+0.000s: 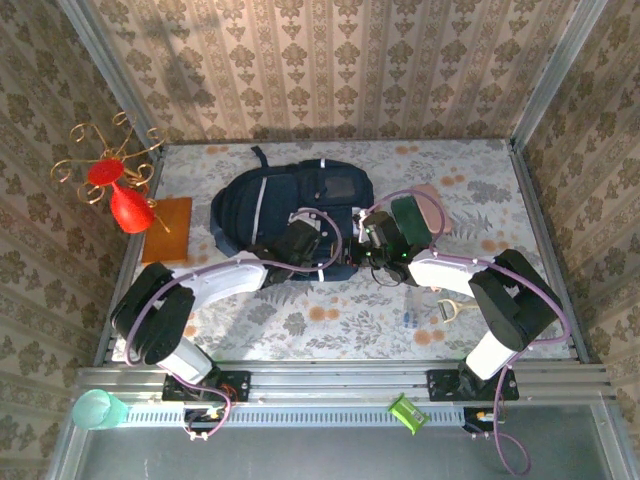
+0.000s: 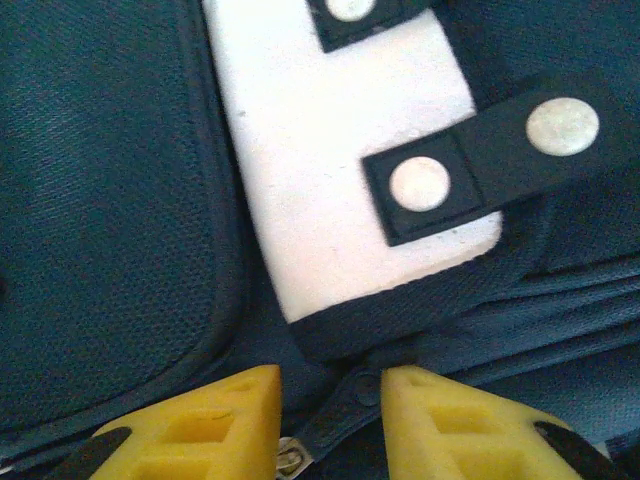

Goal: Pack the student bag

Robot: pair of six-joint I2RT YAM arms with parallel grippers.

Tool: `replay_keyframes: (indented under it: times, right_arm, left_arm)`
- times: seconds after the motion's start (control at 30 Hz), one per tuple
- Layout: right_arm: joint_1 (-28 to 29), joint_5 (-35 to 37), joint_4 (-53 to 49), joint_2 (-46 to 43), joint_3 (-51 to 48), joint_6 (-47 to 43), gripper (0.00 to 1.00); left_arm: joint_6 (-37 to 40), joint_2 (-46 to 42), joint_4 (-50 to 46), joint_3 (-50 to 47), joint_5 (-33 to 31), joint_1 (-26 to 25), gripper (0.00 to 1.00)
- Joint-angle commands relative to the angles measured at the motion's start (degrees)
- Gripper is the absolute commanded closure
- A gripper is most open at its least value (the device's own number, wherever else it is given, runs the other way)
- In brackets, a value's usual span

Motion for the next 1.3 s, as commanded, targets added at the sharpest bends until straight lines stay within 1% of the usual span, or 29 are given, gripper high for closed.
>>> replay_keyframes:
  times: [0.0, 0.17, 0.37, 0.5, 0.67, 0.9, 1.07, 1.27]
  right_arm:
    - [-0.27, 1.18, -5.34, 2.4, -0.79, -0.25, 0.54]
    - [-0.32, 1.14, -5.52, 2.53, -0.7, -0.21, 0.54]
    - [-0.32, 1.05, -5.37, 2.85, -0.51, -0.21, 0.54]
    - [-0.36, 0.83, -4.91, 3.18, -0.57, 0.03, 0.54]
    - [-0.37, 0.48, -4.85, 3.47, -0.6, 0.02, 0.54]
    - [-0.61, 0.62, -4.62, 3.31, -1.06, 0.06, 0.54]
    - [-0.71, 0.17, -4.37, 3.67, -0.95, 0.18, 0.54]
    - [-0.8, 0.15, -4.13, 3.84, -1.05, 0.16, 0.54]
  left_arm:
    - [0.49, -1.94, -0.7, -0.87, -2.38, 1.92, 0.7]
    - [0.54, -1.67, -1.06, -1.17, -0.33, 2.59, 0.71]
    - [0.71, -3.03, 2.5, -2.57, 7.44, 2.25, 0.59]
    - [1.25, -0.96, 1.58, -1.51, 7.53, 2.23, 0.54]
    - [2.33, 2.61, -0.04, 0.58, 7.86, 2.41, 0.55]
    - [1.56, 3.62, 1.32, 0.51, 15.89, 3.34, 0.57]
    - [1.63, 3.95, 0.8, 0.8, 18.53, 4.14, 0.57]
    - [1.19, 1.55, 1.19, 0.05, 23.36, 5.63, 0.58]
